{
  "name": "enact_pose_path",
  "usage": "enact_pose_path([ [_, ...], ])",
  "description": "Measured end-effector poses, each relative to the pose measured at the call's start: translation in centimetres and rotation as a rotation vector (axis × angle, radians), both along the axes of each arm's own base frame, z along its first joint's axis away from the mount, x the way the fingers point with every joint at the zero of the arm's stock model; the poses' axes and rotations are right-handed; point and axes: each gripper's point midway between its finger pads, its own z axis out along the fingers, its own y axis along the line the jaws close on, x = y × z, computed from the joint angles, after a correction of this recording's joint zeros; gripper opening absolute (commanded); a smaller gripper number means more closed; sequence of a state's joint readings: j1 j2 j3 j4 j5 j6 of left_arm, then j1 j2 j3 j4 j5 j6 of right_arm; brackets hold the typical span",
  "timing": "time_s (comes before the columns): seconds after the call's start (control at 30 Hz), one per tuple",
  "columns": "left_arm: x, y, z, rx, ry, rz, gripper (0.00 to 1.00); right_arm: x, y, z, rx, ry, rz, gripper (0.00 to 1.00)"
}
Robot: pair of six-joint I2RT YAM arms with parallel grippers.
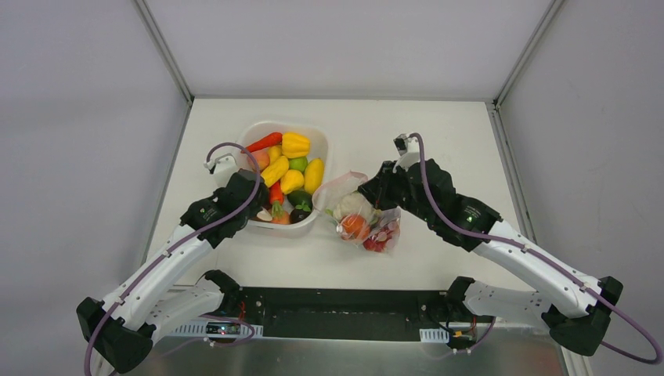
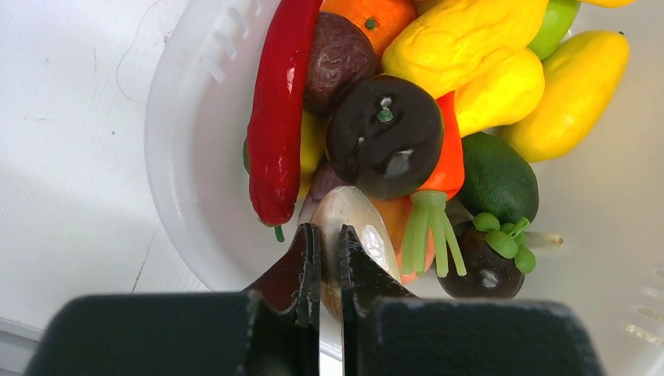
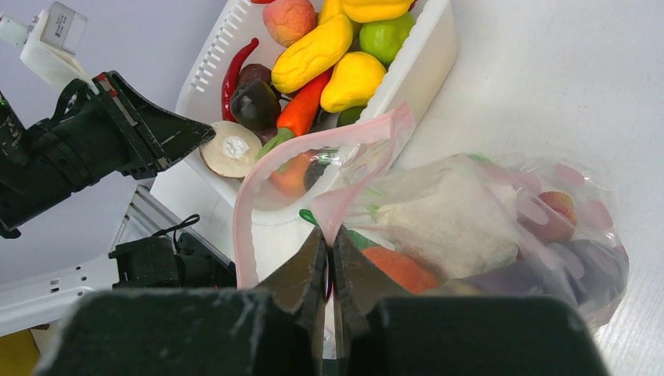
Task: Place the food in the zip-top bag and seal the zipper
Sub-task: Pick up the fake vegetable from the bin.
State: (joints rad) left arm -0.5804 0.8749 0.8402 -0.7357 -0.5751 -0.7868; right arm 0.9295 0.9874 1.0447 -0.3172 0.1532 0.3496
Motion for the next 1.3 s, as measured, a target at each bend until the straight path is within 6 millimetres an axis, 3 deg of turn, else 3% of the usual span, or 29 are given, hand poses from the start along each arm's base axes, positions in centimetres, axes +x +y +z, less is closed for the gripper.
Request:
enact_pose_path([
  [1.3, -0.5, -0.4, 2.2, -0.048, -0.082, -0.077, 0.00, 0.1, -0.5, 0.0, 0.004, -0.004, -0.022, 0.07],
])
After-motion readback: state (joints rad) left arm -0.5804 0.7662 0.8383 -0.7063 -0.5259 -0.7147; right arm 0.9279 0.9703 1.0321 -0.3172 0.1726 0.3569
